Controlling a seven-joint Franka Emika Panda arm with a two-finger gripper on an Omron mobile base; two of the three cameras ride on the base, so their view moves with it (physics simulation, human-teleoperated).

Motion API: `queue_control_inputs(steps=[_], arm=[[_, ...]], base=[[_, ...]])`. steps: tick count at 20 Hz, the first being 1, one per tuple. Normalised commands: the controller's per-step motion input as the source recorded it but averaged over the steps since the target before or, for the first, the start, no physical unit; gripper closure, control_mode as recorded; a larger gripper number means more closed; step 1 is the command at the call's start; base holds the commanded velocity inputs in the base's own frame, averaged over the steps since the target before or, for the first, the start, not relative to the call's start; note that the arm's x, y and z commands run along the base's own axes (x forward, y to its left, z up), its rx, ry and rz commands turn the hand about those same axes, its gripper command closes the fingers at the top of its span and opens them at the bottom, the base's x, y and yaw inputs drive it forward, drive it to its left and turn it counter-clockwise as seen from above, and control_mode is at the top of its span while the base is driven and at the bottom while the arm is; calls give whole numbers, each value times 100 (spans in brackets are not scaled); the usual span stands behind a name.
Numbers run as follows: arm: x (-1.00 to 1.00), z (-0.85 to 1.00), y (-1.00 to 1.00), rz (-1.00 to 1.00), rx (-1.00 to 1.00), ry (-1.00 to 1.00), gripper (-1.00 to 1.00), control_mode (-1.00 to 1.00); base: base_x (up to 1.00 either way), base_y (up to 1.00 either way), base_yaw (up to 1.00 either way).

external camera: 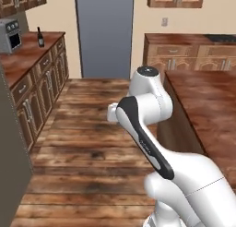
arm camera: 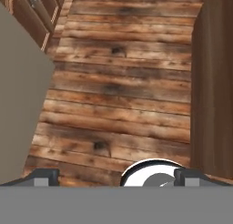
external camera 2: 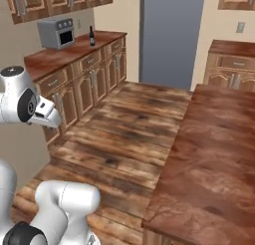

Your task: There is a wine glass and glass cup on the dining counter. Place the wine bottle next to the wine glass and the juice bottle next to the glass cup.

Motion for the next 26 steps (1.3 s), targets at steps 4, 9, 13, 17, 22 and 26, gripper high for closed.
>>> queue_control_inputs(steps=[4,9,13,17,22,26], arm=[[0,0,0,0,0,0,-100,100],[0,0,0,0,0,0,-100,100],[0,0,0,0,0,0,-100,100],[0,0,0,0,0,0,-100,100],[0,0,0,0,0,0,-100,100],[0,0,0,0,0,0,-100,100]], base=[[80,35,-23],[81,32,-23],[82,29,-19],[83,21,-15],[90,20,-6],[92,15,0]])
